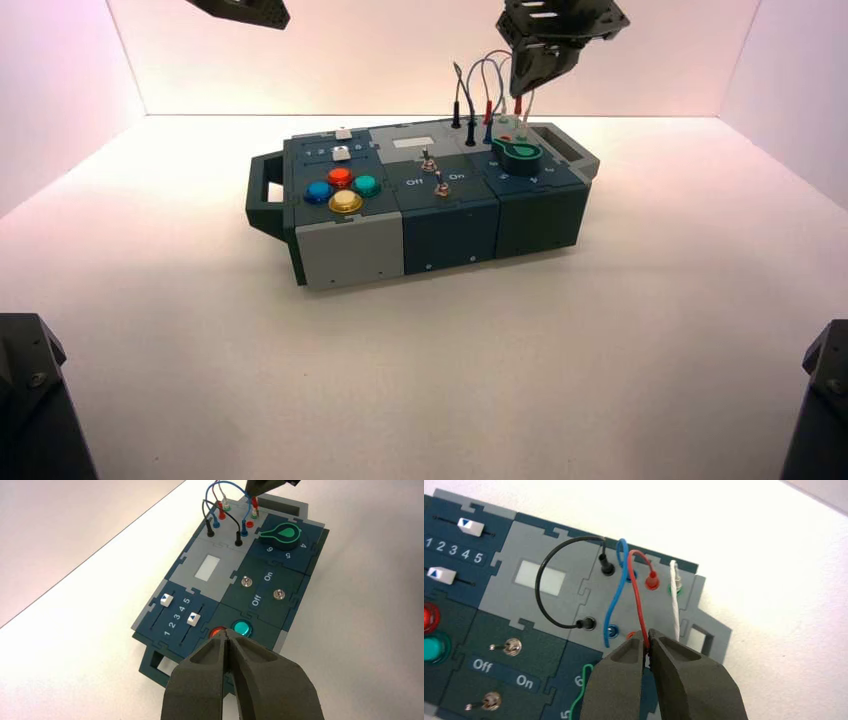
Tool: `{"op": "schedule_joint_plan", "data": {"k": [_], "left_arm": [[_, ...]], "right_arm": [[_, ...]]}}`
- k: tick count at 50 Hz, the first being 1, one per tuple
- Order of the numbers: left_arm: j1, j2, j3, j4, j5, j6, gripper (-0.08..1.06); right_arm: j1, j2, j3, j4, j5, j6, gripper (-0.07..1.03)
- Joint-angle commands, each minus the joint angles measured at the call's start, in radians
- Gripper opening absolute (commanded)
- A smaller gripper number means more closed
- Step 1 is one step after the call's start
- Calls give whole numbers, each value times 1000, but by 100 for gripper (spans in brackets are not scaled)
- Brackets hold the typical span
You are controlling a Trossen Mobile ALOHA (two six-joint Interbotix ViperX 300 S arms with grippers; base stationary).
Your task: Insert the red wire.
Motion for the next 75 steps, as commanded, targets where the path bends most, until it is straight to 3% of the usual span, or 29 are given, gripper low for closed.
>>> {"op": "schedule_joint_plan", "data": {"k": [1,19,38,75], "left_arm": [[0,-2,-20,3,-9,6,-3],[0,-3,-18,3,-9,6,-3],[0,-6,-17,3,-11,6,-3],[-2,-6,-17,3,-11,6,-3]], "right_arm": [[6,-37,5,-5,-44,-5,-2],[49,-26,37,-29,-124,-6,-2],[49,-17,71,-38,-201,-6,-2],[84,-3,78,-44,-247,-5,-2]]}}
